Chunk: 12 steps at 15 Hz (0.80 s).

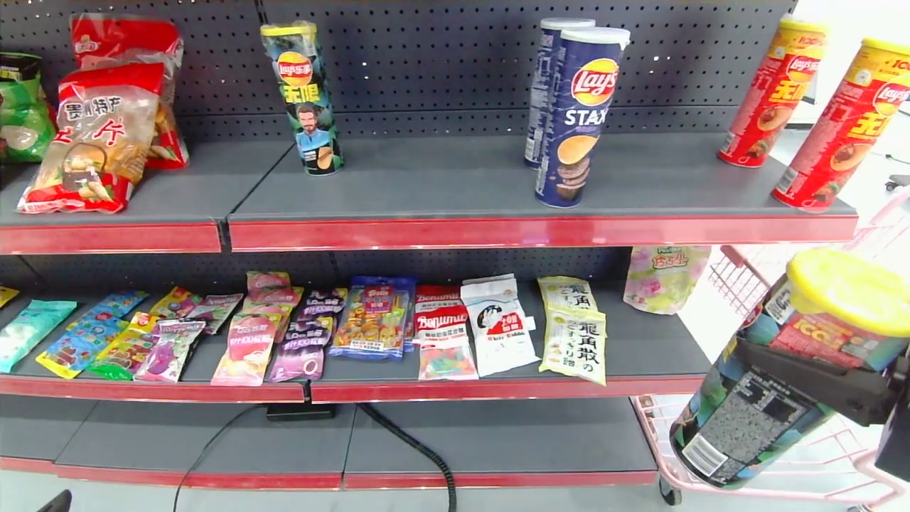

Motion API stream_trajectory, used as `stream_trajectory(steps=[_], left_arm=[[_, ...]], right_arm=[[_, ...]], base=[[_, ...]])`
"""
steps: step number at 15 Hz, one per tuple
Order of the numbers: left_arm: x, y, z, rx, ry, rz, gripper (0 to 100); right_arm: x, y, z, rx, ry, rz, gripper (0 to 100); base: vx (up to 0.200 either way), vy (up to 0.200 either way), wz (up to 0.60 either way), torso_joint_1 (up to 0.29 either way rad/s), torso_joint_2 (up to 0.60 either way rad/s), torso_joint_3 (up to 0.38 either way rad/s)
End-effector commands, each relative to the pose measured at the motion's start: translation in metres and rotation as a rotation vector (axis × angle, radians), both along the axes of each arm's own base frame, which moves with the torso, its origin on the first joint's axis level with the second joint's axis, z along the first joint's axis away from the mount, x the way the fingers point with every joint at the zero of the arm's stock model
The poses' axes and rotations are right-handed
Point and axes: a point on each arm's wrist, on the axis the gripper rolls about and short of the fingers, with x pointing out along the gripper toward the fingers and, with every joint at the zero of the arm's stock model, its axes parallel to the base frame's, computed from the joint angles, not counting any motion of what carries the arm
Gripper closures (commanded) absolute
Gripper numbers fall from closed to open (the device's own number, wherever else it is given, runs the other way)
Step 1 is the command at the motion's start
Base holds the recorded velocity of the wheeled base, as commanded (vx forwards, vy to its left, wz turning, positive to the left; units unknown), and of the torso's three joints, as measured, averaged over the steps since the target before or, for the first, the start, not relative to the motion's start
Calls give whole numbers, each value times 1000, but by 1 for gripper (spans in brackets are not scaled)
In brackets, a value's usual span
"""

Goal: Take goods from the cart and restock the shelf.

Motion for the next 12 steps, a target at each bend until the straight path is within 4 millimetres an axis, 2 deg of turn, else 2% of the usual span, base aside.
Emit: stream_trajectory(steps=[1, 12], left_arm=[[0, 0, 0, 0, 0, 0, 0], [0, 0, 0, 0, 0, 0, 0]], right_arm=[[2, 1, -2, -13, 7, 7, 100], [-1, 0, -5, -24, 3, 6, 100]], base=[[0, 200, 0, 7, 2, 7], [0, 200, 0, 2, 3, 1]])
